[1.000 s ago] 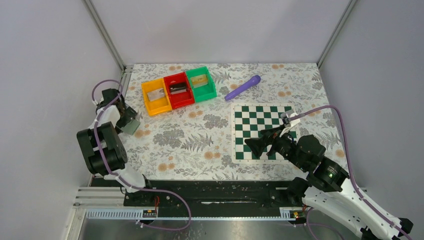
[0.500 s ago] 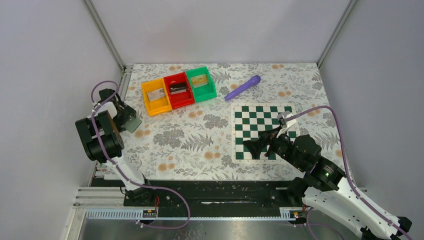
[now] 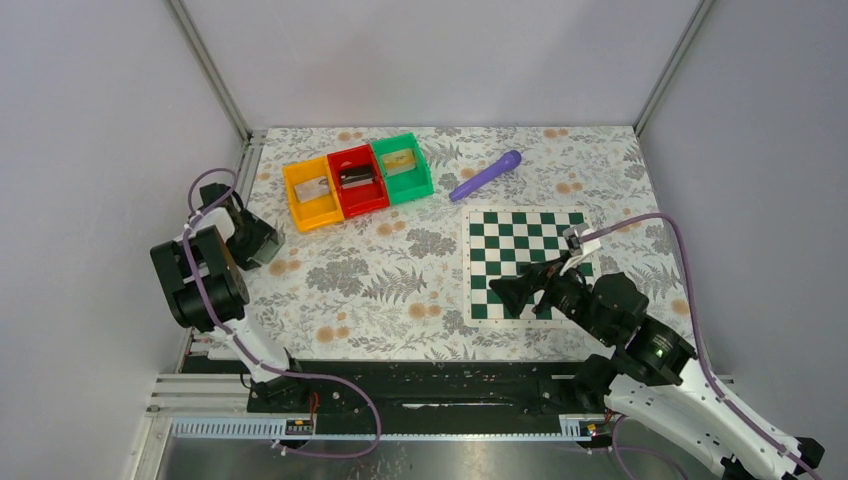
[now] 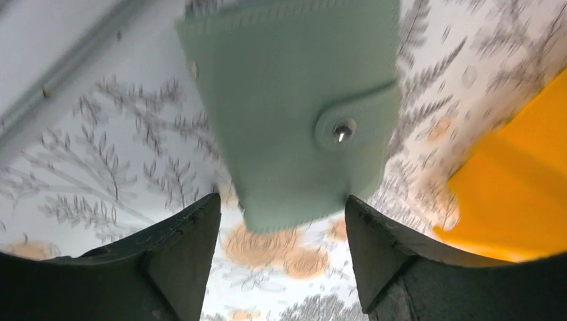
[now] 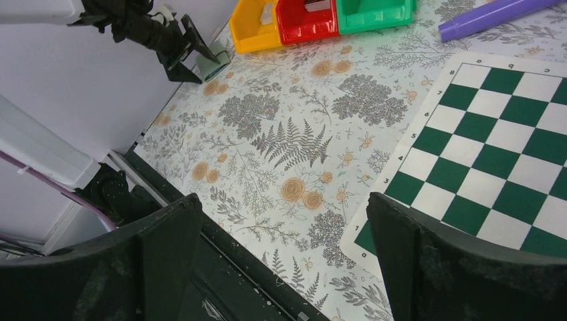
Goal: Take the credit cards out of the card holder
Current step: Move the card holder to the center of the board.
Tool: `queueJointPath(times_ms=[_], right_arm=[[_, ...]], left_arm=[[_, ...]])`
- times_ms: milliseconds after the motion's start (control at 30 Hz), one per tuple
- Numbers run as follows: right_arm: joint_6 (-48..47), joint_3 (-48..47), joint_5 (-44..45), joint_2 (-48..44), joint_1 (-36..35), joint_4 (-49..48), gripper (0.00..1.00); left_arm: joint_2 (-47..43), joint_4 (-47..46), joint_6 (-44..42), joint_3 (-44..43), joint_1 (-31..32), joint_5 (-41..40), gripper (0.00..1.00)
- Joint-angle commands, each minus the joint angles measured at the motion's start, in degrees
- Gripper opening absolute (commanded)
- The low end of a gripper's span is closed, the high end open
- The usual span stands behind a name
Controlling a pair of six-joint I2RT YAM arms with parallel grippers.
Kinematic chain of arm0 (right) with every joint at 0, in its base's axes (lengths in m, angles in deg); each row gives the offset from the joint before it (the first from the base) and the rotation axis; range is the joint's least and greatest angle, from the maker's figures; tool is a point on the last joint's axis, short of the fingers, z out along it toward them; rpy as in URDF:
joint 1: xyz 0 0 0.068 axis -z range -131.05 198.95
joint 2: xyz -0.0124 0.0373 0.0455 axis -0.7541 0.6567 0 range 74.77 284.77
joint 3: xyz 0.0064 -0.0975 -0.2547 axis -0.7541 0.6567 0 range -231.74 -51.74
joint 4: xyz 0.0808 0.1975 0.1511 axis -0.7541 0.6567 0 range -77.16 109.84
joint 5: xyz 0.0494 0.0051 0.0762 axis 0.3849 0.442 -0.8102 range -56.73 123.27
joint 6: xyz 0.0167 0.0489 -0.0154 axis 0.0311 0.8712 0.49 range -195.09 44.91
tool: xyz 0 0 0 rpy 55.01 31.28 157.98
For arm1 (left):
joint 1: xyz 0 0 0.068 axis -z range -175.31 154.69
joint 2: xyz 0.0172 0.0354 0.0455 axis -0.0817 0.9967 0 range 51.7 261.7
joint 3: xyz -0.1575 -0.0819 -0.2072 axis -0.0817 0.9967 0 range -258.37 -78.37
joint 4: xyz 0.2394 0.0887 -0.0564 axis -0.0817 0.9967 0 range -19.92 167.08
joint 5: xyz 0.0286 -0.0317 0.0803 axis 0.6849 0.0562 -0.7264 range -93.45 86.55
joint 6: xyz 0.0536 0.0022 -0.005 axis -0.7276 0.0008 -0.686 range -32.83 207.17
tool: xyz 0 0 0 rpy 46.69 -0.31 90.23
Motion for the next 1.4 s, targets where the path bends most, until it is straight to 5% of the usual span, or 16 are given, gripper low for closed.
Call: queueJointPath(times_ms=[0, 333, 467, 533, 633, 1000, 1167, 1367], right_arm=[[3.5, -2.4, 4.6, -2.4, -0.3, 2.0, 0.99], [9.7, 0.3, 9.2, -11.1, -0.3, 6.2, 0.98], [9.5, 0.0, 9.7, -13.7, -0.3, 8.4, 0.97], [9.4, 0.1, 9.8, -14.6, -0.3, 9.1, 0.97], [9.3, 0.1, 9.9, -15.5, -0.3, 9.8, 0.97], [5.2, -0.5, 11.2, -15.6, -0.3, 8.9, 0.97], [3.1, -1.2, 12.1, -15.1, -0.3, 8.0, 0.97], [2.9, -0.9, 12.6, -14.7, -0.3, 6.7, 0.97]], left_arm=[[-5.4, 2.2, -0.7, 5.7, -0.2, 5.0, 0.67], [-16.2, -1.4, 4.0, 18.0, -0.1, 11.4, 0.62], [-21.9, -1.0, 4.5, 14.0, -0.1, 5.9, 0.63], [-22.5, -1.9, 5.9, 12.0, -0.1, 1.7, 0.73], [-18.7, -0.5, 7.7, 7.8, -0.2, -4.6, 0.80], [-1.4, -2.9, 3.1, -9.7, -0.2, -5.2, 0.76], [4.1, -3.0, 0.4, -15.9, -0.5, -4.8, 0.64], [11.1, 0.1, -0.2, -22.6, -1.6, -5.3, 0.62]])
